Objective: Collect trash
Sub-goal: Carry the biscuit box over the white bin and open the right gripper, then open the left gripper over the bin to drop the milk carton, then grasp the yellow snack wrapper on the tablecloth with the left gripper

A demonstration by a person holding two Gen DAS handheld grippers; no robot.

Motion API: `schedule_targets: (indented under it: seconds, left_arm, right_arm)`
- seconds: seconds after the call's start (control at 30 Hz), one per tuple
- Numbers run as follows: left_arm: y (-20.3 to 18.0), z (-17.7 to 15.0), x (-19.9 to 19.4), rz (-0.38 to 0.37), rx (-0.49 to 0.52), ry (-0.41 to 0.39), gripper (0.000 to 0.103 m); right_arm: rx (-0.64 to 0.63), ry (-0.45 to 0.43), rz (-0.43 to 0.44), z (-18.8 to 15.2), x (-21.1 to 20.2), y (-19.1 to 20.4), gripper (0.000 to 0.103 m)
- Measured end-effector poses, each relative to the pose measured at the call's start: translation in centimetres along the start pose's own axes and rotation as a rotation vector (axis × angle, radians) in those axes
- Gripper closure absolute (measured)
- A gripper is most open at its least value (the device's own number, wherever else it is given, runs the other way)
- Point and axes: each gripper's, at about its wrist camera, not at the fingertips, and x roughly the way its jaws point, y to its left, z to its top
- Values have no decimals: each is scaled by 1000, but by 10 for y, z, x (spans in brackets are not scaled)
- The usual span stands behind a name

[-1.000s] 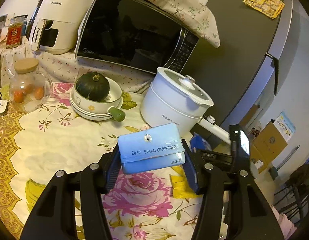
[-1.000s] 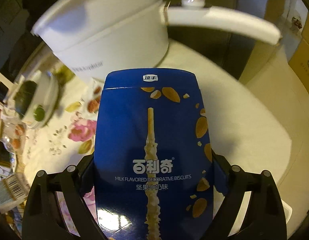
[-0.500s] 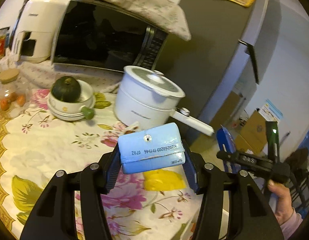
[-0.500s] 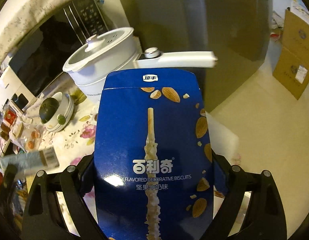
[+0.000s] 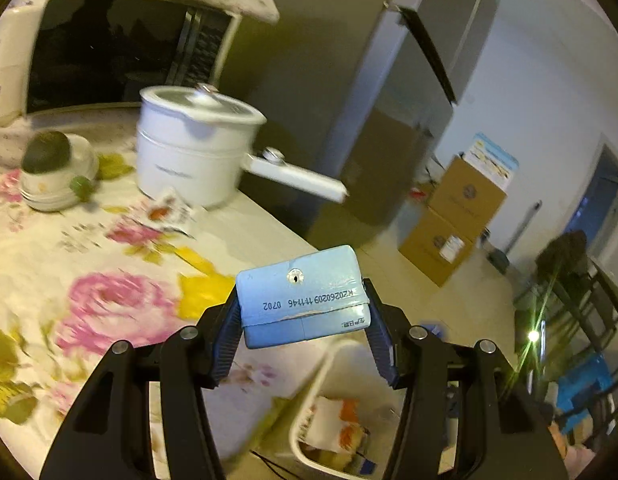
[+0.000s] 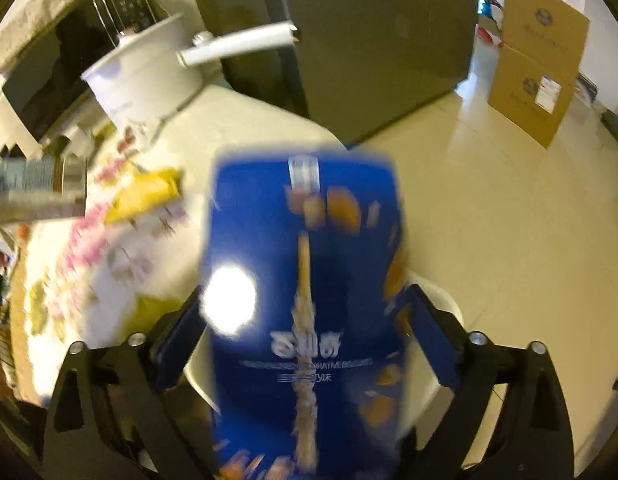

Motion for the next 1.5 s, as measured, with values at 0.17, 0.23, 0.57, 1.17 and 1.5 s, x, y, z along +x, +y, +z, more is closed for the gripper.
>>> schedule_targets:
  seconds: [0.17, 0.23, 0.57, 1.17, 1.5]
  left_arm:
    - [-25, -18, 22, -38, 21, 67, 48]
    - [-35, -24, 29, -49, 30, 89, 48]
    - [-76, -57, 84, -113, 102, 266, 47]
    - [-37, -40, 114, 79, 147, 319, 31]
    - [9, -13, 158, 258, 381, 420, 26]
  right_arm:
    - [-8, 11, -80, -31, 4, -19, 7]
    - [33, 40, -68, -38, 10, -30, 7]
    - [161, -36, -70, -44, -5, -58, 7]
    - [190, 24, -2, -38, 10, -57, 7]
    - [189, 57, 23, -36, 18, -52, 7]
